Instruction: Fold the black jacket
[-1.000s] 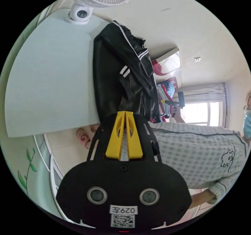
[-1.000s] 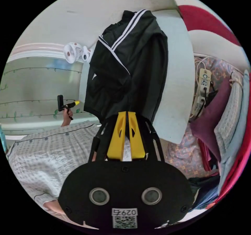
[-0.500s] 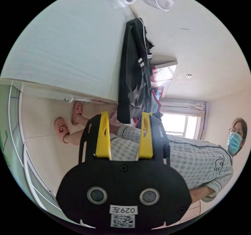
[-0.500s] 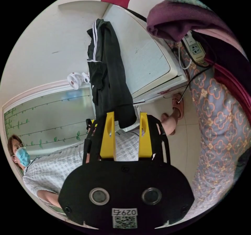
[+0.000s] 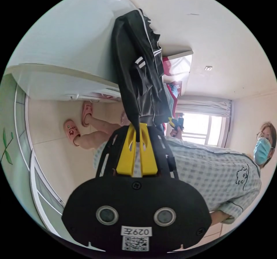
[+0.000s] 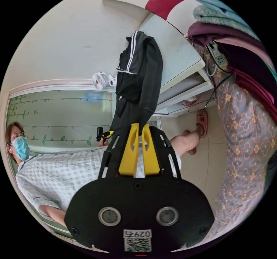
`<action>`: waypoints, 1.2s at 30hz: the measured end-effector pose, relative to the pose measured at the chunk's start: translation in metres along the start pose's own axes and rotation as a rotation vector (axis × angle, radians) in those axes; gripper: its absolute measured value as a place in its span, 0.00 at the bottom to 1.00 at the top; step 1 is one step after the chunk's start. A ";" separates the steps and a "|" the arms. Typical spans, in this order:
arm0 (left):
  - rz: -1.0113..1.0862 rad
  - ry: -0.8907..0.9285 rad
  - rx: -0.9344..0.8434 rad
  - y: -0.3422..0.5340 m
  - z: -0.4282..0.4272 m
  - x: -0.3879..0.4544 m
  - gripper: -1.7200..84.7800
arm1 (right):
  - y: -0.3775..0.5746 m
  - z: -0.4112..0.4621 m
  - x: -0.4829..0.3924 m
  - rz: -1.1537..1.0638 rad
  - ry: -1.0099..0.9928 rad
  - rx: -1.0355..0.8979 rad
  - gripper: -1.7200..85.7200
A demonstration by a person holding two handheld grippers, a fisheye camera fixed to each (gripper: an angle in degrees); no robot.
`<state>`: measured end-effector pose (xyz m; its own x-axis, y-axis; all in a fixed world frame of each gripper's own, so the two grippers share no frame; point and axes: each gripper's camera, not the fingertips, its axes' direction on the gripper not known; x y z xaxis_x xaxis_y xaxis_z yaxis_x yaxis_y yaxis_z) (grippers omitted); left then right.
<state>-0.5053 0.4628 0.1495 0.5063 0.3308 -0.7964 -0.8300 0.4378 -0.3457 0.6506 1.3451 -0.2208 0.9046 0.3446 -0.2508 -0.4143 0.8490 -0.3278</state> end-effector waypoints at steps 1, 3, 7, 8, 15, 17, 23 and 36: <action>-0.015 -0.010 -0.015 0.011 -0.001 0.006 0.01 | 0.009 -0.002 -0.006 0.010 0.000 -0.008 0.02; -0.024 -0.020 -0.023 0.024 -0.004 0.018 0.01 | 0.016 -0.006 -0.016 0.014 -0.023 -0.008 0.02; 0.112 -0.091 0.035 -0.010 -0.032 0.085 0.01 | -0.041 -0.025 -0.064 -0.106 -0.119 0.042 0.02; 0.185 -0.140 0.031 -0.042 -0.041 0.112 0.01 | -0.079 -0.026 -0.084 -0.166 -0.123 0.043 0.02; 0.217 -0.417 0.089 -0.279 -0.055 0.208 0.06 | -0.347 0.032 -0.139 -0.252 0.026 -0.073 0.05; 0.109 -0.457 0.071 -0.317 -0.043 0.206 0.12 | -0.393 0.059 -0.120 -0.120 0.089 -0.158 0.09; -0.051 -0.428 0.138 -0.282 0.006 0.179 0.13 | -0.371 0.116 -0.102 -0.149 0.070 -0.258 0.05; -0.069 -0.610 -0.155 -0.316 0.144 0.204 0.01 | -0.397 0.264 -0.162 -0.237 0.527 -0.384 0.01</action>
<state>-0.1060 0.5127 0.1680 0.5640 0.7433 -0.3596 -0.7919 0.3635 -0.4906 0.6953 1.0579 0.1901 0.8463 -0.1556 -0.5095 -0.3053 0.6421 -0.7032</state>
